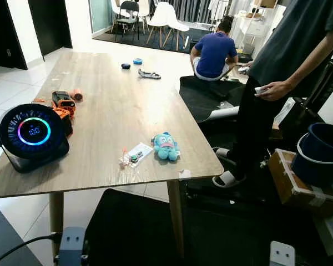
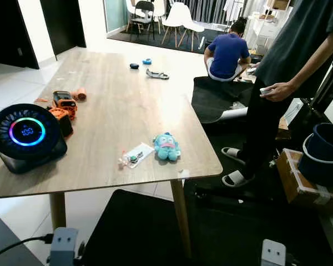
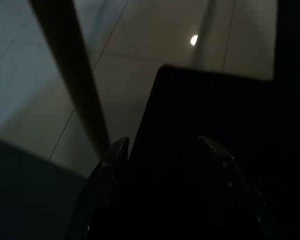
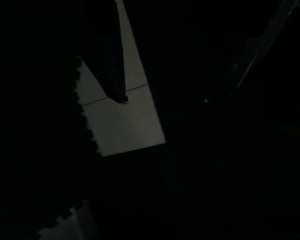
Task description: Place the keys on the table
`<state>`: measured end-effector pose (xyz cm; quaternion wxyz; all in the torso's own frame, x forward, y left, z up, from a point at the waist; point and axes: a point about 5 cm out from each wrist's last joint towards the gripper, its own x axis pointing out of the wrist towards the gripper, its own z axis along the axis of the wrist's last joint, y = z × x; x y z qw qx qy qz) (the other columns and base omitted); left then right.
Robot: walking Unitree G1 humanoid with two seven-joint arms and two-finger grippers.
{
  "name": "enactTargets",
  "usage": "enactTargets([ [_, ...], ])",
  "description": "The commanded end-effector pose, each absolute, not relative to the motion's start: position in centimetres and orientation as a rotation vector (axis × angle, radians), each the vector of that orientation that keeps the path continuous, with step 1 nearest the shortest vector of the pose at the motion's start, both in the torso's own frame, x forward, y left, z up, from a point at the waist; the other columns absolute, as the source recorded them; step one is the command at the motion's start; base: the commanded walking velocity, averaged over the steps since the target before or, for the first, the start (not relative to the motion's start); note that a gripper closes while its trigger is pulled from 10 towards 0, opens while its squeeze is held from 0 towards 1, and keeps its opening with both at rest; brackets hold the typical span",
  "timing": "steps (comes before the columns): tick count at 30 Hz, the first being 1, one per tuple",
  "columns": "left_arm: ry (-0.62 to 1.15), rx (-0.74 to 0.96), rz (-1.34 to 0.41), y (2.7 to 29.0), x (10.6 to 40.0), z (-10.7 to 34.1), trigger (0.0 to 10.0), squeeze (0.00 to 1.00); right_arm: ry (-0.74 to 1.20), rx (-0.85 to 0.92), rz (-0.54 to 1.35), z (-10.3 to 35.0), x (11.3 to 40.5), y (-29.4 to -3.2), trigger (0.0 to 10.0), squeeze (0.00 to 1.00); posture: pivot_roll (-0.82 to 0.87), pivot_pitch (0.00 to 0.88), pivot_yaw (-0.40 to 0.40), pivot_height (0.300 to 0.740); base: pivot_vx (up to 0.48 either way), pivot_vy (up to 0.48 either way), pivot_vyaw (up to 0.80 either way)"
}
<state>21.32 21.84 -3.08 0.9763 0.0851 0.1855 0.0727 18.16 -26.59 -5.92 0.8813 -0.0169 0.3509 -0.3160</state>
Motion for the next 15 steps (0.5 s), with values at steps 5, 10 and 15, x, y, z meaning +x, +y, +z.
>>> enactTargets([
  [5, 0.382, 0.204, 0.008, 19.9, 21.5, -3.6, 10.0, 0.00, 0.747, -0.029, -0.608, -6.1, 18.3, -26.2, 10.0, 0.00, 0.06, 0.029, -0.057, 0.740, 0.000, 0.000, 0.00],
  [10, 0.399, 0.223, -0.058, 19.2, 21.5, -3.8, 10.0, 0.00, 0.737, 0.016, -0.532, -6.3, 18.7, -25.2, 10.0, 0.00, 0.07, 0.028, -0.042, 0.740, 0.000, 0.000, 0.00],
  [15, 0.415, 0.267, -0.063, 19.5, 21.9, -3.7, 10.0, 0.00, 0.731, 0.057, -0.454, -6.6, 19.1, -23.4, 10.0, 0.00, 0.08, 0.034, -0.003, 0.740, 0.000, 0.000, 0.00],
])
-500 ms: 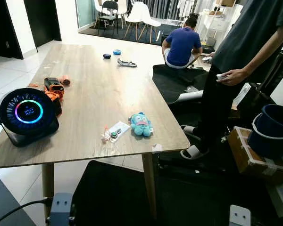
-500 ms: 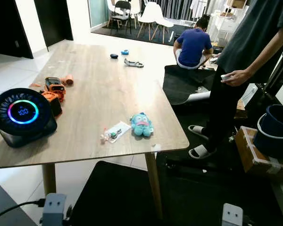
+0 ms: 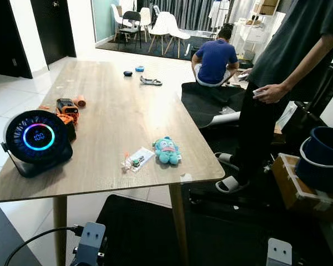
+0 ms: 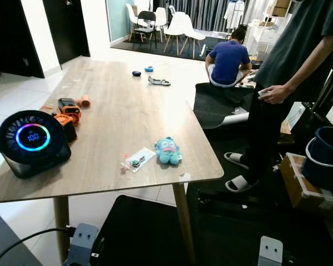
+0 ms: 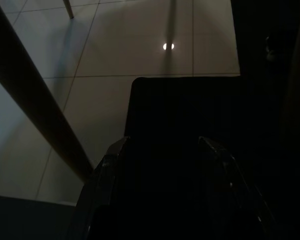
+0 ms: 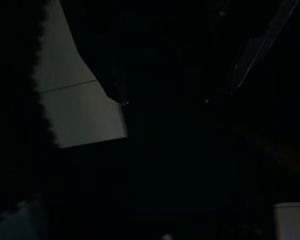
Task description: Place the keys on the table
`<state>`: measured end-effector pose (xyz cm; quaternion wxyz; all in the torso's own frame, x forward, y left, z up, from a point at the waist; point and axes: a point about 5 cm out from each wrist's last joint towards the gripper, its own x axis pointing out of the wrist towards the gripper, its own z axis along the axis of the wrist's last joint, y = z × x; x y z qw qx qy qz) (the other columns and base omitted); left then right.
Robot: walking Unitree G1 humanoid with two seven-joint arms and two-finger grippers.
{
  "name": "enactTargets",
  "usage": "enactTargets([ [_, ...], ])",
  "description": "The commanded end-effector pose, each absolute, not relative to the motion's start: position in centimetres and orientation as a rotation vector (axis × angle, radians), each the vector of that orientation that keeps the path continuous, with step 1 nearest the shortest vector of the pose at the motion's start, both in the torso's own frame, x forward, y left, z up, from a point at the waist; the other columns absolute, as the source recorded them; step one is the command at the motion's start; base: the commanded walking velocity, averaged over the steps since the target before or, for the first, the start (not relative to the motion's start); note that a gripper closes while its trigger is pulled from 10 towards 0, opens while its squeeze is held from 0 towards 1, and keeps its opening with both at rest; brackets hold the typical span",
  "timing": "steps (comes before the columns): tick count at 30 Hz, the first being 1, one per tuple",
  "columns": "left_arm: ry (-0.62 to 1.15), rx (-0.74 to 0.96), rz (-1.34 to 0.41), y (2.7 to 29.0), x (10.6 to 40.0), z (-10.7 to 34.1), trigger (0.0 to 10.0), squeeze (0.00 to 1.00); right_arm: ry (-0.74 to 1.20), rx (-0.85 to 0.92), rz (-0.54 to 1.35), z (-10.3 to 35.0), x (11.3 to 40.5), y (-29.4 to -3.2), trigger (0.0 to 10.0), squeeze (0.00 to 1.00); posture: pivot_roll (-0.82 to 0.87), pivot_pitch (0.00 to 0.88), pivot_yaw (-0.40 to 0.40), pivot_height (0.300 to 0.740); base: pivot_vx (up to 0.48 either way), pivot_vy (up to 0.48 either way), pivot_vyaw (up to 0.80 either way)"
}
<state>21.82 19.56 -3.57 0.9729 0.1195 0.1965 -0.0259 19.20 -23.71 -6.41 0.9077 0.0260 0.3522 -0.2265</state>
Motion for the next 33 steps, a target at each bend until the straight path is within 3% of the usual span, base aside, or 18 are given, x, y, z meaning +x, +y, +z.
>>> enactTargets([
  [1, 0.415, 0.267, -0.063, 19.5, 21.9, -3.7, 10.0, 0.00, 0.731, 0.057, -0.454, -6.6, 19.1, -23.4, 10.0, 0.00, 0.08, 0.034, -0.003, 0.740, 0.000, 0.000, 0.00],
  [9, 0.422, 0.258, -0.133, 19.5, 22.4, -3.5, 10.0, 0.00, 0.727, 0.095, -0.377, -6.8, 19.3, -22.1, 10.0, 0.00, 0.10, 0.039, 0.019, 0.740, 0.000, 0.000, 0.00],
  [18, 0.514, 0.219, -0.145, 19.1, 20.6, -5.1, 10.0, 0.00, 0.776, -0.050, -0.006, -7.3, 19.5, -18.5, 10.0, 0.00, 0.10, 0.041, -0.033, 0.740, 0.000, 0.000, 0.00],
  [33, 0.466, 0.148, -0.256, 19.0, 19.6, -4.9, 10.0, 0.00, 0.817, -0.162, 0.100, -7.5, 19.4, -18.2, 10.0, 0.00, 0.10, 0.052, -0.051, 0.740, 0.000, 0.000, 0.00],
])
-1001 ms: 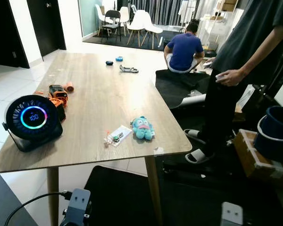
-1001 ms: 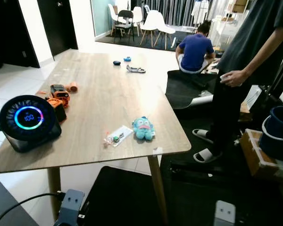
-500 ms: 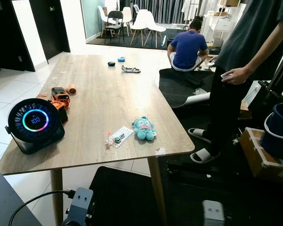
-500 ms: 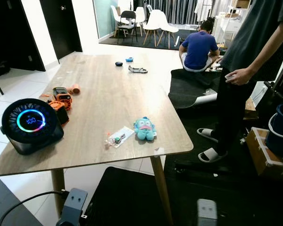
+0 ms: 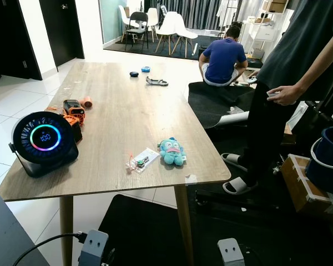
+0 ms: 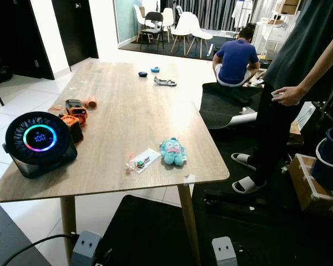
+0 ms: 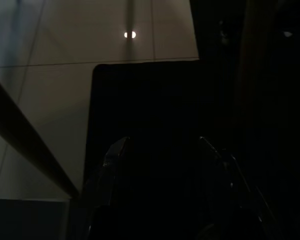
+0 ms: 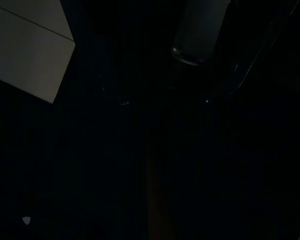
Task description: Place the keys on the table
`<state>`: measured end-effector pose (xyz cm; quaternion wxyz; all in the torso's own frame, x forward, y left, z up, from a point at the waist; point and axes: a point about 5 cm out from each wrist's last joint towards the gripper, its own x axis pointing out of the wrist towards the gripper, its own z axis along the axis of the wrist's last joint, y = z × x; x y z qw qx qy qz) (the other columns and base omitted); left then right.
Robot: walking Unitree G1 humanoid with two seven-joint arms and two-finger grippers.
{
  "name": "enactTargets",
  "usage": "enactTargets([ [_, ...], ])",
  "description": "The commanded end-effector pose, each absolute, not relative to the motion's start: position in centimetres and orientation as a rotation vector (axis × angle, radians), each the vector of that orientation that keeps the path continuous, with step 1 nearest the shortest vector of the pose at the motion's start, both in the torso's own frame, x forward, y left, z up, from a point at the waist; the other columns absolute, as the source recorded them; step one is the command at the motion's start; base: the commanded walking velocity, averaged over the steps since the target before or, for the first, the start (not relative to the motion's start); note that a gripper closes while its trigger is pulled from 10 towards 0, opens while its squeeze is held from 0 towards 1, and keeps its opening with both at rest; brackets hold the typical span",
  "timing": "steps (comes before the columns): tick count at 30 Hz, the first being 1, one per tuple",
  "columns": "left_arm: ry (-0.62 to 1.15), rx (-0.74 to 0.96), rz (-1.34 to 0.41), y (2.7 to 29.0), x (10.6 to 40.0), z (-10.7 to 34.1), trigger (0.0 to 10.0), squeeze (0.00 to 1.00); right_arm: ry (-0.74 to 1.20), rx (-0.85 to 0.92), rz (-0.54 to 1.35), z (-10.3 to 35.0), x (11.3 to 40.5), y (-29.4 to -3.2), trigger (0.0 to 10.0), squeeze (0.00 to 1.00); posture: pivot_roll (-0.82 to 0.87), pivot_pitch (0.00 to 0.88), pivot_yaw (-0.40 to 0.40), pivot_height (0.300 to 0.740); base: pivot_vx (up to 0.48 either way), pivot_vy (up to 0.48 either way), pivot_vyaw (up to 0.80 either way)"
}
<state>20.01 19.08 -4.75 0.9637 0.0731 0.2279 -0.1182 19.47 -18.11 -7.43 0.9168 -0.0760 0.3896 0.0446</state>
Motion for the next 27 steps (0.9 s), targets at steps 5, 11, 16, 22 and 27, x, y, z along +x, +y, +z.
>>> enactTargets([
  [5, 0.486, 0.129, -0.218, 19.51, 19.40, -5.11, 10.0, 0.00, 0.820, -0.220, 0.149, -7.73, 18.89, -18.06, 10.0, 0.00, 0.10, 0.047, -0.056, 0.740, 0.000, 0.000, 0.16],
  [11, 0.488, 0.128, -0.216, 19.61, 19.30, -5.16, 10.0, 0.00, 0.835, -0.226, 0.156, -7.86, 18.66, -18.17, 10.0, 0.00, 0.10, 0.044, -0.057, 0.740, 0.000, 0.000, 0.80],
  [16, 0.491, 0.124, -0.219, 19.33, 19.17, -5.28, 10.0, 0.00, 0.838, -0.232, 0.164, -7.89, 18.60, -18.22, 10.0, 0.00, 0.10, 0.039, -0.059, 0.740, 0.000, 0.000, 0.80],
  [22, 0.494, 0.120, -0.221, 19.10, 19.11, -5.37, 10.0, 0.00, 0.839, -0.236, 0.171, -7.91, 18.55, -18.19, 10.0, 0.00, 0.10, 0.030, -0.061, 0.740, 0.000, 0.000, 0.80],
  [27, 0.492, 0.121, -0.220, 19.13, 19.11, -5.36, 10.0, 0.00, 0.840, -0.244, 0.178, -7.91, 18.55, -18.20, 10.0, 0.00, 0.10, 0.028, -0.062, 0.740, 0.000, 0.000, 0.80],
])
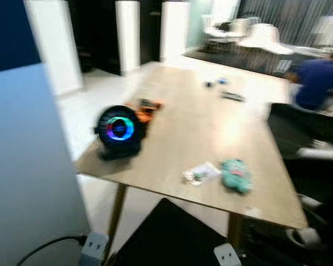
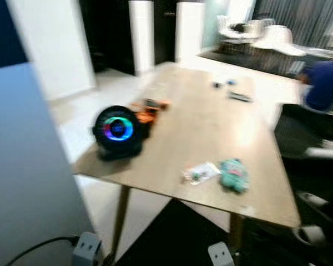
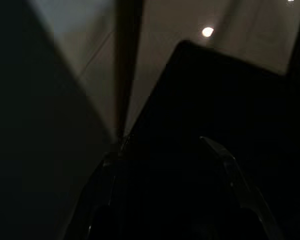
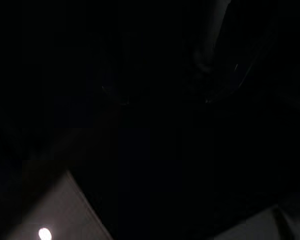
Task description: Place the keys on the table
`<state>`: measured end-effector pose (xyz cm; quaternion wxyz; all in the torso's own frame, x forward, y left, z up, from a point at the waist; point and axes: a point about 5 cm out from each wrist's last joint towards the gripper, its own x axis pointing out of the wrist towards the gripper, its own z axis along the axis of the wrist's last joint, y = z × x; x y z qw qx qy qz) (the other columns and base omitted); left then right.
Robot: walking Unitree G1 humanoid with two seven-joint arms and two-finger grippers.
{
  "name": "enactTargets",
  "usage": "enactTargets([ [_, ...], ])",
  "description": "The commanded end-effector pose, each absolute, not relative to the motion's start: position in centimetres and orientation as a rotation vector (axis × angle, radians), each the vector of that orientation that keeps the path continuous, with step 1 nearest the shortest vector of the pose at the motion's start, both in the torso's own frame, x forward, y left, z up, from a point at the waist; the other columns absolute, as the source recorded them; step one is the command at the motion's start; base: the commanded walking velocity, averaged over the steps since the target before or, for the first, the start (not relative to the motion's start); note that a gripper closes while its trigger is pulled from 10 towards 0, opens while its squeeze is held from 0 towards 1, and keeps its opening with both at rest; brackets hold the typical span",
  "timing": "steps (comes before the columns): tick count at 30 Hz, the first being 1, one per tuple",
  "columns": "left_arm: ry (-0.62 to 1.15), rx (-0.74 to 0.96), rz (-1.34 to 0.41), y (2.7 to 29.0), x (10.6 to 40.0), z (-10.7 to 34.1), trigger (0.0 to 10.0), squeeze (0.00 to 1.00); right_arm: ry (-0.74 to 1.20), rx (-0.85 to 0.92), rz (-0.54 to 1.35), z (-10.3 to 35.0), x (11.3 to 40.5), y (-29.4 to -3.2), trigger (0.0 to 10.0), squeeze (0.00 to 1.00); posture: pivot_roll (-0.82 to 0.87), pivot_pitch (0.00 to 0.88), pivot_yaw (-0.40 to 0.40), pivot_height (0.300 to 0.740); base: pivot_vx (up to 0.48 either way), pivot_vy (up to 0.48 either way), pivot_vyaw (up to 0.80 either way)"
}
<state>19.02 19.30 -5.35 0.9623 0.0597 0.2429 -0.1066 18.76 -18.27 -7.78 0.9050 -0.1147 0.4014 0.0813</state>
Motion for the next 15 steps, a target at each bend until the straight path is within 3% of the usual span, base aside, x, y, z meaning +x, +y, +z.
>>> enactTargets([
  [1, 0.492, 0.122, -0.219, 19.16, 19.11, -5.36, 10.0, 0.00, 0.841, -0.245, 0.180, -7.91, 18.55, -18.21, 10.0, 0.00, 0.11, 0.028, -0.062, 0.740, 0.000, 0.000, 0.80],
  [15, 0.547, 0.102, -0.137, 19.94, 18.72, -5.86, 10.0, 0.00, 0.850, -0.233, 0.181, -8.03, 18.39, -18.04, 10.0, 0.00, 0.11, 0.029, -0.061, 0.740, 0.000, 0.000, 0.80],
])
